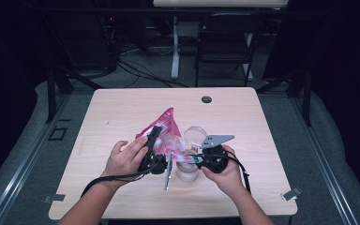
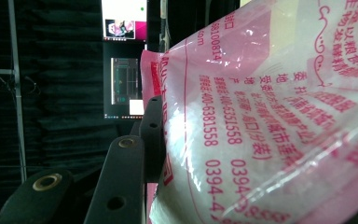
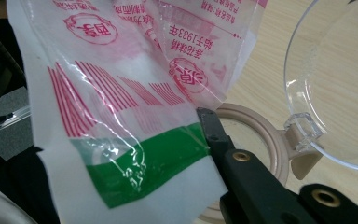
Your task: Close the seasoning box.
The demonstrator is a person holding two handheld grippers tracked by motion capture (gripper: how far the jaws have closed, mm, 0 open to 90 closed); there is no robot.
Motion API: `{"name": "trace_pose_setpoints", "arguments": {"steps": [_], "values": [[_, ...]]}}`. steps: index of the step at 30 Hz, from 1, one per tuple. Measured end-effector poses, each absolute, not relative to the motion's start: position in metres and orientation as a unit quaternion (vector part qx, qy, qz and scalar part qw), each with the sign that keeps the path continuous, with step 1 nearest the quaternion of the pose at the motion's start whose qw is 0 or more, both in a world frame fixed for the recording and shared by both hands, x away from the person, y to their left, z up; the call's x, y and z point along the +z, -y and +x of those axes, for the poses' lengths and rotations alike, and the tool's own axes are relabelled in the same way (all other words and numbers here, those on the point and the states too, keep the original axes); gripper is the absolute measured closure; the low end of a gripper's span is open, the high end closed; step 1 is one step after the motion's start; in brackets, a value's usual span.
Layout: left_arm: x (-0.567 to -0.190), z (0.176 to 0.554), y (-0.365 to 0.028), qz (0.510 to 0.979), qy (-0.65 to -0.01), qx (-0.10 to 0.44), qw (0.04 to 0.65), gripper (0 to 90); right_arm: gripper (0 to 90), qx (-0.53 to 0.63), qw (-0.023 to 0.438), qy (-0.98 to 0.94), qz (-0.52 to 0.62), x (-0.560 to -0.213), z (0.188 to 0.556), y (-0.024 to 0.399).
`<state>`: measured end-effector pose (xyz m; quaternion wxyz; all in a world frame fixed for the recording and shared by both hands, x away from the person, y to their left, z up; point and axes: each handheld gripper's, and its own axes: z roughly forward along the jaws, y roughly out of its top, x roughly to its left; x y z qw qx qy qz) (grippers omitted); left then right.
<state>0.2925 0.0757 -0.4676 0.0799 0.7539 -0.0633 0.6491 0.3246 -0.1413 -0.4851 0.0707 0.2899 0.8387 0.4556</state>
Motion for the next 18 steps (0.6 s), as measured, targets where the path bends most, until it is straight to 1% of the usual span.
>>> {"name": "trace_pose_setpoints", "arguments": {"steps": [6,18], "values": [[-0.4683,0.294,-0.074,0.754,0.07,0.648,0.082,64.7,90.0,0.453,0.071,-0.84,0.291,-0.4857,0.325,0.1421],[-0.4649,0.2943,-0.0706,0.76,0.079,0.642,0.063,64.7,90.0,0.451,0.072,-0.84,0.294,-0.4873,0.3249,0.1422]]}}
